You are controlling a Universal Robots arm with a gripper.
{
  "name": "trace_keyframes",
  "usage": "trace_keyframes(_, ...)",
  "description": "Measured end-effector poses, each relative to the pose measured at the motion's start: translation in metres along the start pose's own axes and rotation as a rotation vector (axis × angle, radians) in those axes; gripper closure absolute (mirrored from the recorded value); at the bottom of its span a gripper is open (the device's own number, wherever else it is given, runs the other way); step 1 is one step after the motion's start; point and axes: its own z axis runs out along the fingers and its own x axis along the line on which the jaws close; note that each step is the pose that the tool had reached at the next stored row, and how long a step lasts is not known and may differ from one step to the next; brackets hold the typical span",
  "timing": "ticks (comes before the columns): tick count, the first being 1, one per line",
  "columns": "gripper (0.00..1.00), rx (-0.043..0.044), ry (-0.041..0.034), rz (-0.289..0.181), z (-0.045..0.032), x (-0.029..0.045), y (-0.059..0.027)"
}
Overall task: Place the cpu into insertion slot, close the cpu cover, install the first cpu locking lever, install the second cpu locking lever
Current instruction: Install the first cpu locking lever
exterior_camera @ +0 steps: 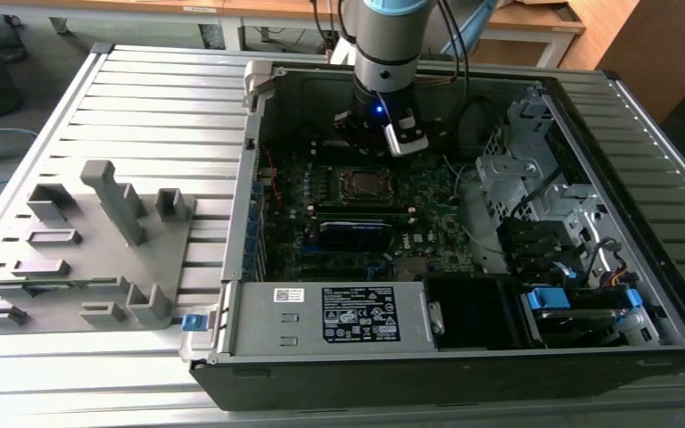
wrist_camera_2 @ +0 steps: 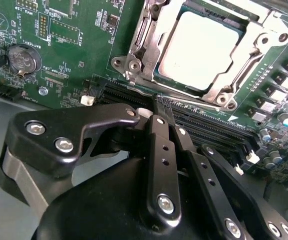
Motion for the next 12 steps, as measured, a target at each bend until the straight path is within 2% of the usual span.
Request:
trace_keyframes(8, 0.90, -0.0002, 0.0000, 0.000, 0.0003, -0.0005, -0.0022)
trace_keyframes(12, 0.90, -0.0029, 0.0004, 0.000, -0.0027, -0.0006, -0.0017)
